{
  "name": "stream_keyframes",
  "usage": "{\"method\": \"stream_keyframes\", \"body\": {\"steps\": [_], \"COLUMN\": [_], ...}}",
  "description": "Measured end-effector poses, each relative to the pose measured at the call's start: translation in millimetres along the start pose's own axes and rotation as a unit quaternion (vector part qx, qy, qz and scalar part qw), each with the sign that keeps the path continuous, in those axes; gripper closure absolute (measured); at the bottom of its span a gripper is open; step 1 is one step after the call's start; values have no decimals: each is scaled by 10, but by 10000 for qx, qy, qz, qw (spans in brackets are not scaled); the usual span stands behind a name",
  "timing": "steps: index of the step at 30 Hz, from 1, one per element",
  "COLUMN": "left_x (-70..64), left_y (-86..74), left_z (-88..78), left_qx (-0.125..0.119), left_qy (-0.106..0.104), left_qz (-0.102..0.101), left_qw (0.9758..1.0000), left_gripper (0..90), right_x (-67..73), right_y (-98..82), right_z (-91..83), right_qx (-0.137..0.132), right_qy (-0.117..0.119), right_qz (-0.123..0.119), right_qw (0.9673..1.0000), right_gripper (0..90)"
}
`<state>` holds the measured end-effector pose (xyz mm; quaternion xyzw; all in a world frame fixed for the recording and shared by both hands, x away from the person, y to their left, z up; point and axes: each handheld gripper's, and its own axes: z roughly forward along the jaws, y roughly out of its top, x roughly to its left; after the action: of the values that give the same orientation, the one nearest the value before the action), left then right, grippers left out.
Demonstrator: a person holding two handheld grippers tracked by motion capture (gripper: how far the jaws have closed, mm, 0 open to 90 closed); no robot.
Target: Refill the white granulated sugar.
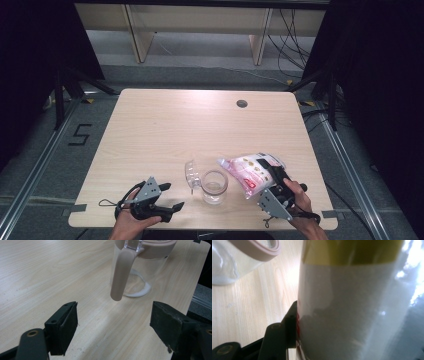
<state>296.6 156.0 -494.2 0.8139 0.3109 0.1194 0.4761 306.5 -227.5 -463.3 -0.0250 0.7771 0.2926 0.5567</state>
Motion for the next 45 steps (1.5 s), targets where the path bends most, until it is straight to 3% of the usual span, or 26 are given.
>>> {"method": "stream_keyframes", "body": {"steps": [3,6,8,9,13,14,15,16,17,18,22,23,24,26,27,28,30,31,32,34,35,36,39,42,45], "left_x": [6,-1,1,-2,1,1,1,1,1,-2,-2,-1,-3,-4,-4,-4,3,3,13,12,12,11,6,-5,6], "left_y": [0,-1,-1,-1,-2,-2,-2,-2,-3,-3,-2,-2,-3,-4,-4,-4,-1,-1,3,1,1,1,0,-8,-7], "left_z": [1,1,2,-1,0,0,-1,-1,-2,-4,-1,-1,-1,-2,-3,-3,-5,-5,-8,-8,-8,-7,-4,4,0], "left_qx": [6,0,-1,19,17,1,3,3,10,28,53,49,42,41,41,47,48,48,58,57,57,60,58,40,103], "left_qy": [-6,4,0,30,-10,0,-1,-1,2,9,16,17,27,28,29,26,16,16,11,15,15,13,10,14,59], "left_qz": [20,-10,-7,-1,10,-9,-9,-9,-3,10,61,59,21,9,10,21,88,88,181,174,174,176,156,48,118], "left_qw": [10000,10000,10000,10000,10000,10000,10000,10000,10000,10000,10000,10000,10000,10000,10000,10000,9999,9999,9998,9998,9998,9998,9999,10000,9999], "left_gripper": [217,217,217,217,217,217,217,217,217,217,217,217,217,217,217,217,217,217,217,217,217,217,217,217,217], "right_x": [20,67,76,49,96,67,65,100,100,75,102,92,71,94,120,103,130,108,132,123,123,121,114,115,135], "right_y": [14,42,48,65,63,79,81,68,68,85,84,93,114,110,119,140,137,159,150,158,158,159,151,153,147], "right_z": [1,6,3,9,12,10,9,3,3,5,-1,-1,1,-2,-7,-5,-4,-3,-6,-1,-1,-4,-3,-6,-14], "right_qx": [14,83,88,99,130,98,103,167,167,165,186,167,108,155,240,149,181,141,222,162,162,212,212,250,369], "right_qy": [22,22,48,58,-27,-36,-44,-56,-56,-87,-102,-85,-114,-80,-66,-119,-81,-94,-53,-111,-111,-130,-152,-224,-215], "right_qz": [-71,-444,-435,-758,-876,-1207,-1261,-1078,-1078,-1525,-1551,-1618,-1818,-1756,-1850,-2026,-1960,-2152,-1986,-2214,-2214,-2346,-2375,-2607,-2584], "right_qw": [10000,9990,9990,9971,9961,9926,9920,9940,9940,9881,9877,9867,9832,9843,9824,9791,9804,9764,9798,9750,9750,9718,9710,9648,9651], "right_gripper": [471,472,472,472,473,473,474,474,474,474,475,475,475,475,476,476,477,477,477,478,478,479,480,480,481]}}
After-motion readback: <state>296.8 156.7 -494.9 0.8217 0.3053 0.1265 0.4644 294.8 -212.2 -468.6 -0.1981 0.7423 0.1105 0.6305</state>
